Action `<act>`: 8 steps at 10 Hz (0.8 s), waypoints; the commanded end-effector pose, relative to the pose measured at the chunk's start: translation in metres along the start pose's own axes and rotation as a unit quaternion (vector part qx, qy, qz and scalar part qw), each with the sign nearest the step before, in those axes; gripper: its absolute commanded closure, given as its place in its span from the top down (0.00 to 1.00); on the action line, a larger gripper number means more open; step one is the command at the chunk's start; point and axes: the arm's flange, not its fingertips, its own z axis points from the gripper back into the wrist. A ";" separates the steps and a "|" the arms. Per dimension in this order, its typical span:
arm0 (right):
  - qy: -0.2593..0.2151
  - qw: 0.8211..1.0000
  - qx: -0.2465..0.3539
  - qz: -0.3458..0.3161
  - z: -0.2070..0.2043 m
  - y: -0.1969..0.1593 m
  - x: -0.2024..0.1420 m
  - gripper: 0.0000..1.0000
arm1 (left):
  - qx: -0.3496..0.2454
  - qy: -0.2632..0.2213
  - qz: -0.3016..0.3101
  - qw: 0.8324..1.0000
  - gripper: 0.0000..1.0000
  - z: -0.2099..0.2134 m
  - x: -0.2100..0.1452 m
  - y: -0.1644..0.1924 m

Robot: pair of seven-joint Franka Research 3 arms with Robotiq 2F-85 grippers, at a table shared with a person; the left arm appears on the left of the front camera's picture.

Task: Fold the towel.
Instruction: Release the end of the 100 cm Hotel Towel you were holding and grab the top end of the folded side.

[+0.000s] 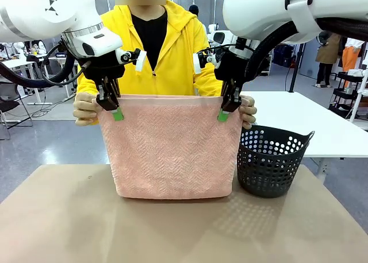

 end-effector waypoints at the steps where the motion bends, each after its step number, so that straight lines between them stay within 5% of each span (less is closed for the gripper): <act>1: 0.001 1.000 -0.001 -0.001 0.000 -0.001 -0.001 0.00 | 0.002 0.000 0.001 1.000 0.00 0.001 -0.002 0.001; 6: 0.001 1.000 -0.001 -0.001 0.000 -0.001 -0.001 0.00 | 0.002 0.000 0.001 1.000 0.00 0.001 -0.002 0.001; 7: 0.000 1.000 0.000 0.000 0.000 0.000 0.000 0.20 | 0.000 0.000 0.000 1.000 0.45 0.000 0.000 0.000; 8: 0.008 1.000 -0.005 0.001 0.000 0.001 0.000 0.30 | 0.003 0.004 0.000 1.000 0.43 0.000 -0.001 -0.001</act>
